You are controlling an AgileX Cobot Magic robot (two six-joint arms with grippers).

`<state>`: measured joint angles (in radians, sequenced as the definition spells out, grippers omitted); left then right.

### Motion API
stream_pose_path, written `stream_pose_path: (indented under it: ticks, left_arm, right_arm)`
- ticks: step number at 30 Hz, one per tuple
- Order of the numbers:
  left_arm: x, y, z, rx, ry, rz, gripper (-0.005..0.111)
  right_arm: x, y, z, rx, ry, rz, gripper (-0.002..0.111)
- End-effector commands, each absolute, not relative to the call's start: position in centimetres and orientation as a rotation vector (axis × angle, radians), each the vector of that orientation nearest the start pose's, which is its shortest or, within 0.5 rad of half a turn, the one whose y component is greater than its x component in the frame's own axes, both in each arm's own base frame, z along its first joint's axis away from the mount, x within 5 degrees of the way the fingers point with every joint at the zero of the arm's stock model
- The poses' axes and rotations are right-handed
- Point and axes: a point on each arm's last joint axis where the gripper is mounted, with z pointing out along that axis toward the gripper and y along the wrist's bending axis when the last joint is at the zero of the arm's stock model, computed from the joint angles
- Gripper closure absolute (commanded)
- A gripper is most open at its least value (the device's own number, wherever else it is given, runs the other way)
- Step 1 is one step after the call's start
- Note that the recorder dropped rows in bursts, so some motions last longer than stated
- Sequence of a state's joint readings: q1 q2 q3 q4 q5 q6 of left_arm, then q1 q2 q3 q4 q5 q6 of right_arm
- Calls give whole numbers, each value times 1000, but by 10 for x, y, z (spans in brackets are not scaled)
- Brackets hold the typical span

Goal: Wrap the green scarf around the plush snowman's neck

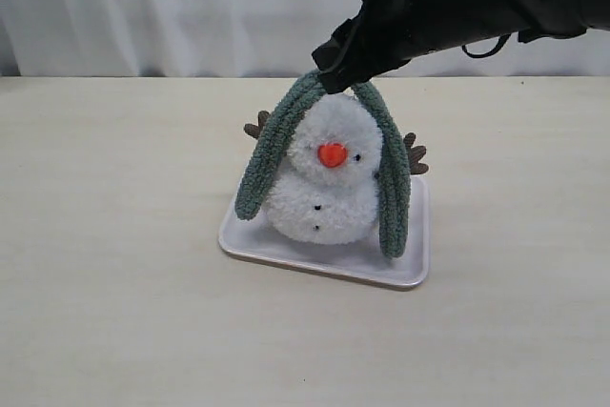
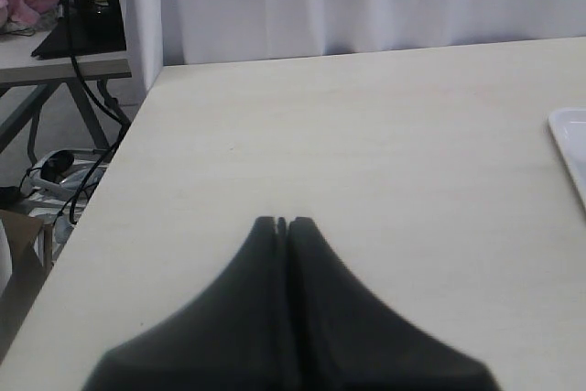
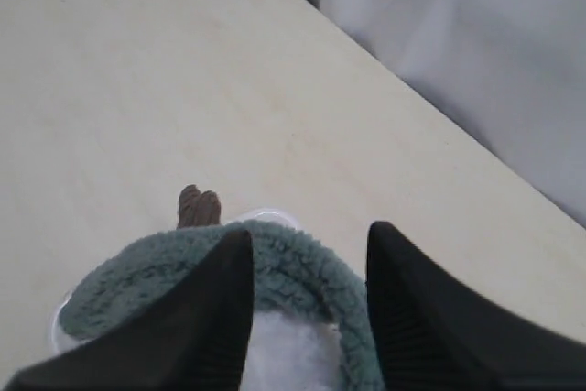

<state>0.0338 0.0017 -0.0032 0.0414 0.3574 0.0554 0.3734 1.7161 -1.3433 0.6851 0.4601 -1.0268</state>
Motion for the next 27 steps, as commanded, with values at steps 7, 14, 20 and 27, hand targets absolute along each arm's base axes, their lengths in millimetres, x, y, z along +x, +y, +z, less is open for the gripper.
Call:
stream_pose_path:
  ticks: [7, 14, 20, 27]
  left_arm:
    - [53, 3, 182, 40, 1830, 100, 107]
    - [53, 3, 182, 40, 1830, 100, 107]
    - [53, 3, 182, 40, 1830, 100, 107]
    - [53, 3, 182, 40, 1830, 100, 107]
  right_arm:
    - [367, 202, 278, -1253, 1922, 162, 77]
    - [367, 228, 267, -1295, 1916, 56, 75]
    - [367, 232, 263, -1380, 1910, -13, 59]
    - [347, 242, 253, -1834, 1746, -169, 60]
